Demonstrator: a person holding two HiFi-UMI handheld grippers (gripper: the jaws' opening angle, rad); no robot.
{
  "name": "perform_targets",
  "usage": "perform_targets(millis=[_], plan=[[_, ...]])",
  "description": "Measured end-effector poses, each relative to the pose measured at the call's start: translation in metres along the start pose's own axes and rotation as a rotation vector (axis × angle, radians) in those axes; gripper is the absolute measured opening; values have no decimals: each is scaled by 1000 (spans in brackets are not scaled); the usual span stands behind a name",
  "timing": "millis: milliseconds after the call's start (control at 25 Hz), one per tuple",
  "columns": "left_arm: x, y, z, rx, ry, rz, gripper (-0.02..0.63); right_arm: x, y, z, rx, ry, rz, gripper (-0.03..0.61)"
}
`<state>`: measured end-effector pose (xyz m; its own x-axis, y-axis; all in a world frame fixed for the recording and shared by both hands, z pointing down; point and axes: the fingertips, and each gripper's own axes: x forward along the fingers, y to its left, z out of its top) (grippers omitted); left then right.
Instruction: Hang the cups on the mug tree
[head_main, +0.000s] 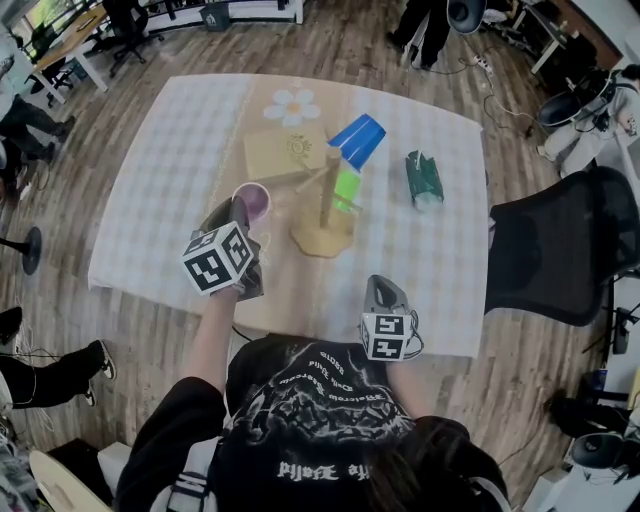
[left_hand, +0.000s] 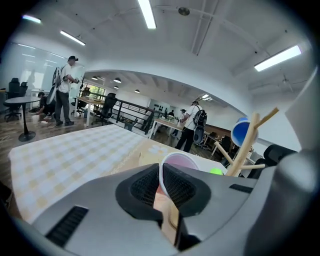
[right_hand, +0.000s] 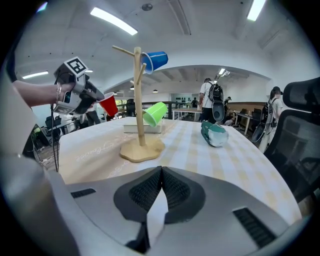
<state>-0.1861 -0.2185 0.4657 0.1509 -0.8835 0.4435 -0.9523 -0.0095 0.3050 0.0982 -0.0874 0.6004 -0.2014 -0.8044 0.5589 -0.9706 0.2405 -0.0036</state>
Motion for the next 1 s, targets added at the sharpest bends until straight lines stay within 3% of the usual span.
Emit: perform_targets(millis=[280,1000], plan=[[5,-30,21,43,-37,-36,41,-3,1,-3,1,6,5,8],[25,-65,46,167,-104,-32,43,0,13,-5,-27,20,45,8]])
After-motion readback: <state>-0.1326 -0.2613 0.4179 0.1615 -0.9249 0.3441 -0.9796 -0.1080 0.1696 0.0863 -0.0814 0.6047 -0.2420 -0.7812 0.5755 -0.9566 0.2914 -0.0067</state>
